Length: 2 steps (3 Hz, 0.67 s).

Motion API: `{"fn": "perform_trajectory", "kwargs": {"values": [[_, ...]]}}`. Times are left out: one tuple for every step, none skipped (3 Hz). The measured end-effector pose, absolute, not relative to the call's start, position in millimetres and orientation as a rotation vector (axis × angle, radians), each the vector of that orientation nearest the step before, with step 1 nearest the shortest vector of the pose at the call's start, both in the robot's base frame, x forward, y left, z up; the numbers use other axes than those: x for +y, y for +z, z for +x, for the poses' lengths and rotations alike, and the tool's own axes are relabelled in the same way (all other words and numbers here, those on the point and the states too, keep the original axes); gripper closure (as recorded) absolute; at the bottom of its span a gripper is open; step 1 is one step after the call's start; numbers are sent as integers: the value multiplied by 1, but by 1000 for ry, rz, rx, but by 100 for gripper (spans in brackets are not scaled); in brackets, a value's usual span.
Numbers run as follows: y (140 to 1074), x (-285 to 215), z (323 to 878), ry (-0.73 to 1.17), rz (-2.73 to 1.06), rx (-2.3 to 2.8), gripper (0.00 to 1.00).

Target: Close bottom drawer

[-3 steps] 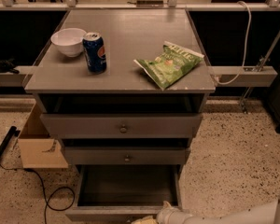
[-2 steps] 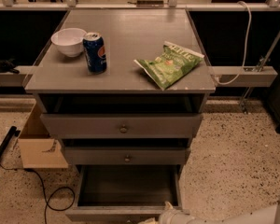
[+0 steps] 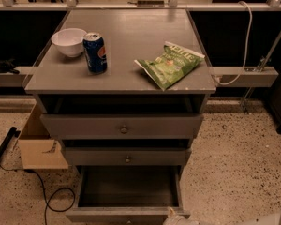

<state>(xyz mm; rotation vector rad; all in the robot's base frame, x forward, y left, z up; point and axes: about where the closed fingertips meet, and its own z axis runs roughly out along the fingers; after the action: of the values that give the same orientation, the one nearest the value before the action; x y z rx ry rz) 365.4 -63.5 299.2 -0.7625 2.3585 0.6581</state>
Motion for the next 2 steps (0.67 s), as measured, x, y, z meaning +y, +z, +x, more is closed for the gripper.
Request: {"fn": "perform_trajectory", "kwargs": {"values": [[300,-69,354,601,-913,2356,0],[307,-63,345,536,-988,2330,0]]}}
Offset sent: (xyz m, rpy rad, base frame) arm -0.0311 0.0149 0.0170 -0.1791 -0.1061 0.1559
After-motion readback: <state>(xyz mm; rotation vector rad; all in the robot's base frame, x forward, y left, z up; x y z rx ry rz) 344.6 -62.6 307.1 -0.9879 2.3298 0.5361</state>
